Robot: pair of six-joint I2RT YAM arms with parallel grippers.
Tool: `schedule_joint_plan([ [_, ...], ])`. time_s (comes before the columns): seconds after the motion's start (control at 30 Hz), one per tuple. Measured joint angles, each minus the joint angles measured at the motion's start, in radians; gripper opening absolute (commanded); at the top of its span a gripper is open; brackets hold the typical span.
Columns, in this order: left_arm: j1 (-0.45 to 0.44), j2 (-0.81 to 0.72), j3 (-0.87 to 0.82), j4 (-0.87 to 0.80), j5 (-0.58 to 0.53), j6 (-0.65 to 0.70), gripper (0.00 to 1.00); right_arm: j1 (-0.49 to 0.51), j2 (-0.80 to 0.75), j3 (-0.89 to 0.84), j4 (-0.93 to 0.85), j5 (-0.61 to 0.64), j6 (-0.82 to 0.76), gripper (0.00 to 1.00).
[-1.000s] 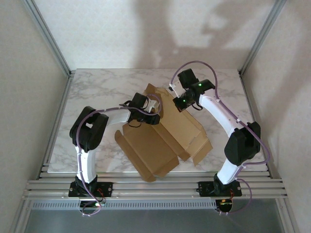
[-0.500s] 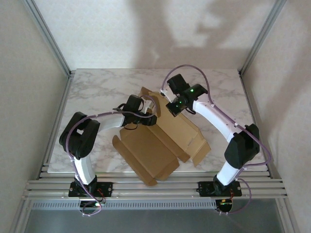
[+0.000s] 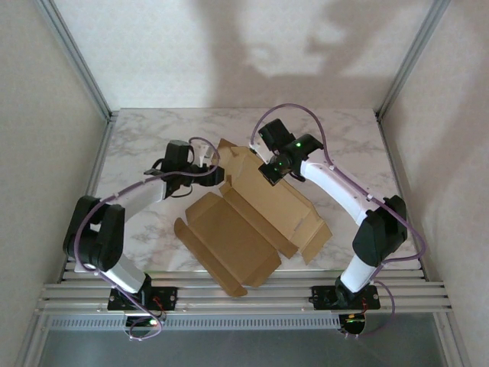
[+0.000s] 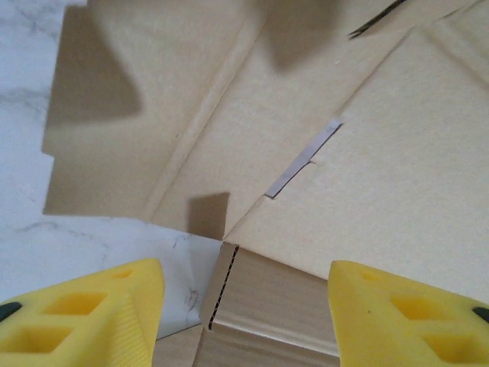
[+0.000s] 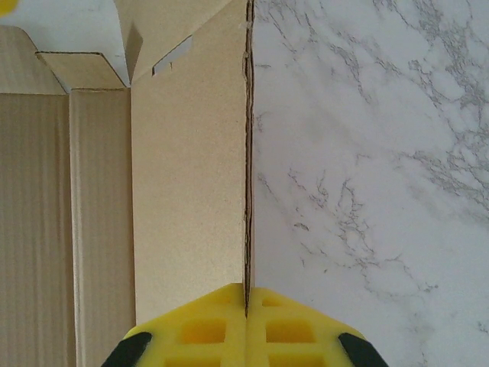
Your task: Fold the paper box
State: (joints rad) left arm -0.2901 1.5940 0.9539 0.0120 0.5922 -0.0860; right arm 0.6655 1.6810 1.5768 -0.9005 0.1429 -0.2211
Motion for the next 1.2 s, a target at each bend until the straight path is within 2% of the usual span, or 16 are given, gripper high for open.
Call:
schedule_joint_plan([
  [0.3, 0.093, 0.012, 0.080, -0.052, 0.053, 0.176, 0.62, 0.004, 0.000, 0.001, 0.000, 0.000, -0.005, 0.00],
  [0.53, 0.171, 0.170, 0.283, -0.153, 0.179, 0.329, 0.61, 0.007, 0.000, 0.002, 0.000, -0.001, -0.019, 0.00],
  [0.8, 0.176, 0.329, 0.424, -0.246, 0.286, 0.430, 0.61, 0.008, 0.000, 0.009, -0.001, -0.001, -0.028, 0.00],
  [1.03, 0.176, 0.459, 0.587, -0.389, 0.382, 0.547, 0.51, 0.008, 0.008, 0.015, -0.002, 0.000, -0.031, 0.00],
  [1.2, 0.173, 0.488, 0.636, -0.494, 0.396, 0.620, 0.38, 0.008, 0.029, 0.027, -0.001, 0.006, -0.031, 0.00],
])
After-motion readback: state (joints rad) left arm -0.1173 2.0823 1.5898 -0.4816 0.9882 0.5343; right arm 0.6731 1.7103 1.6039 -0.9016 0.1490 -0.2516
